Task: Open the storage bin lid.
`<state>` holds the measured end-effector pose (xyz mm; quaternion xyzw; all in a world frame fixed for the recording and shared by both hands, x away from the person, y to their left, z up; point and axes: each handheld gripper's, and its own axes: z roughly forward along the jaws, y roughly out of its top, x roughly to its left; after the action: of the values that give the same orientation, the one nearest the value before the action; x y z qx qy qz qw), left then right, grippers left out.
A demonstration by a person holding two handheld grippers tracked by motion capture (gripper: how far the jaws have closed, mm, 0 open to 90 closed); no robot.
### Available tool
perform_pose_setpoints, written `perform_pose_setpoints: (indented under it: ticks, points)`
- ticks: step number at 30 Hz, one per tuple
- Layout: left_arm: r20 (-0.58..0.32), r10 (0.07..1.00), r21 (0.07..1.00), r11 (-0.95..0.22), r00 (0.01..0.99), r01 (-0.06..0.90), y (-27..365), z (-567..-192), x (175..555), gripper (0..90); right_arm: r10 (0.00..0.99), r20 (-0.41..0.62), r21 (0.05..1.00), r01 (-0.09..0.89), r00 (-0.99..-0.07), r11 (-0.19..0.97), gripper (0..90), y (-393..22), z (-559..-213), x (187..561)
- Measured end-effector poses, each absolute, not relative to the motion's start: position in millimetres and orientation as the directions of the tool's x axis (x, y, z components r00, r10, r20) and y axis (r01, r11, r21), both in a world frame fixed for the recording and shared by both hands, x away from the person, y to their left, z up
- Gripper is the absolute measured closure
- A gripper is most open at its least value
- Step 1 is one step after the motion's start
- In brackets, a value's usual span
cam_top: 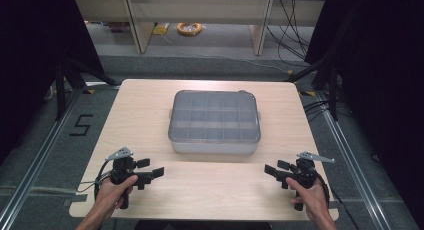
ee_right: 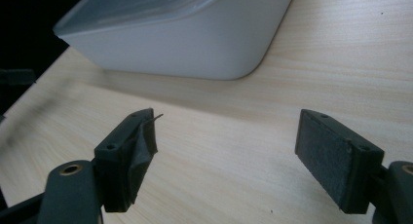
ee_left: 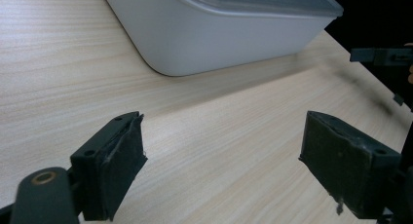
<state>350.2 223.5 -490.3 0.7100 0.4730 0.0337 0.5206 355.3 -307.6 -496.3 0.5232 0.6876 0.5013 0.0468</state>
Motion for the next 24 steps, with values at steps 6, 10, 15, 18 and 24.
perform_pose_setpoints:
  ticks: [6, 10, 15, 18, 24]
  points:
    - [-0.439, 0.708, 0.779, -0.006, 0.553, 0.627, 219, -487, 354, 15.1, 0.750, 0.500, 0.727, 0.681, -0.433, -0.092, 26.6, -308, -494, 366]
    - [-0.441, 0.704, 0.775, -0.014, 0.556, 0.632, 219, -485, 357, 15.1, 0.747, 0.486, 0.747, 0.660, -0.454, -0.085, 27.5, -311, -495, 374]
    - [-0.436, 0.711, 0.776, -0.012, 0.551, 0.631, 215, -483, 361, 15.1, 0.751, 0.504, 0.733, 0.671, -0.427, -0.111, 27.5, -311, -489, 379]
    - [-0.439, 0.705, 0.776, -0.016, 0.557, 0.631, 214, -484, 364, 15.1, 0.735, 0.526, 0.730, 0.671, -0.428, -0.132, 27.6, -312, -488, 383]
    - [-0.443, 0.709, 0.783, 0.007, 0.549, 0.622, 215, -476, 375, 15.1, 0.746, 0.510, 0.737, 0.664, -0.428, -0.122, 31.2, -314, -485, 394]
